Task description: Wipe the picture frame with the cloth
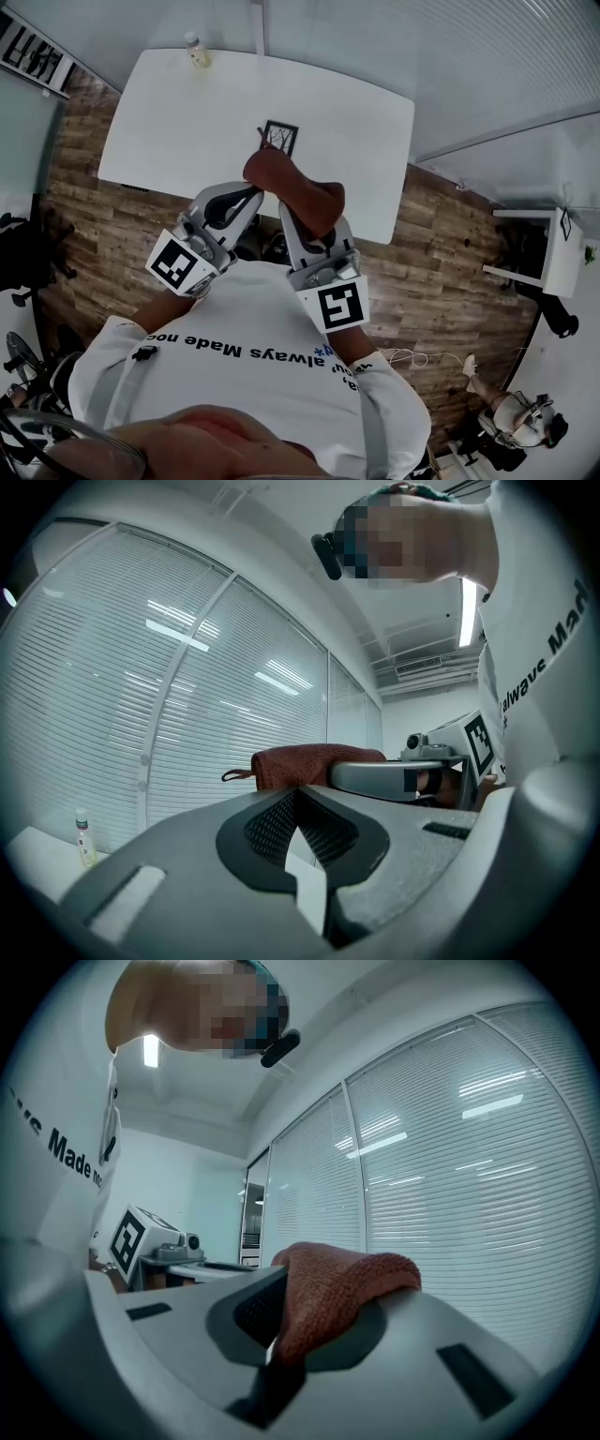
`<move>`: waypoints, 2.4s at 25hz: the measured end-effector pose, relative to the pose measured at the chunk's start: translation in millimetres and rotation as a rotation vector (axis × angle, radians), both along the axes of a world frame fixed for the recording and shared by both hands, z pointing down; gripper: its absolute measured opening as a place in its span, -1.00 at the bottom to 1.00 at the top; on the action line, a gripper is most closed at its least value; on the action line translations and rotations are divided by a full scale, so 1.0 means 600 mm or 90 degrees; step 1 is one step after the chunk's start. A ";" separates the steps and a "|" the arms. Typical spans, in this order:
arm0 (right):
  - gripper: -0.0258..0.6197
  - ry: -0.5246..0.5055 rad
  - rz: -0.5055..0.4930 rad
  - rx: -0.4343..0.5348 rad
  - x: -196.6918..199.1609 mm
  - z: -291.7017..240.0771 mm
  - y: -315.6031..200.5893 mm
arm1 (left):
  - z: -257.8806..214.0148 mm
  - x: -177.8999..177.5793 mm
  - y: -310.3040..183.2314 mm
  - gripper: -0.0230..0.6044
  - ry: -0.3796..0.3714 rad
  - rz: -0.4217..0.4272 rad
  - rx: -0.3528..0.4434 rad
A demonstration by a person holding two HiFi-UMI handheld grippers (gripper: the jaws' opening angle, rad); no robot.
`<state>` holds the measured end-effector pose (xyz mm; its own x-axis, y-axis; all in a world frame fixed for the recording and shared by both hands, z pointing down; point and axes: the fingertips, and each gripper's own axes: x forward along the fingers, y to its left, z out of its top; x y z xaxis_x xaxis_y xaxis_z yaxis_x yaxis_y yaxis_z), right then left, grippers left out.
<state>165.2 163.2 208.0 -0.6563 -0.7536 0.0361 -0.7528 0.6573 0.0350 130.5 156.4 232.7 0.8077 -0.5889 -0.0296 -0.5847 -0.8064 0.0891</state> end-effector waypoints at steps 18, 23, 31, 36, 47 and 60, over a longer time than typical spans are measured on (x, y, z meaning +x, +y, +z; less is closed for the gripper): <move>-0.83 0.018 0.014 0.002 -0.160 0.002 -0.173 | 0.001 -0.144 -0.173 -0.92 0.021 0.018 -0.017; -0.83 0.024 0.026 -0.005 -0.157 0.007 -0.193 | 0.005 -0.141 -0.194 -0.92 0.022 0.031 -0.019; -0.83 0.021 0.029 -0.003 -0.100 0.006 -0.223 | 0.005 -0.088 -0.227 -0.92 0.013 0.034 -0.002; -0.83 0.032 0.017 -0.017 -0.077 0.022 -0.241 | 0.014 -0.070 -0.247 -0.92 0.013 0.020 -0.016; -0.83 0.052 0.007 -0.045 -0.065 0.107 -0.285 | 0.114 -0.076 -0.281 -0.92 -0.026 0.004 -0.086; -0.83 0.151 0.005 -0.138 -0.076 0.365 -0.363 | 0.419 -0.101 -0.310 -0.92 -0.125 0.000 -0.255</move>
<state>119.9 -54.4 426.9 -0.6054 -0.7164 0.3469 -0.7450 0.6634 0.0697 70.0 -29.5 484.2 0.7756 -0.5222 0.3546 -0.6213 -0.7309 0.2825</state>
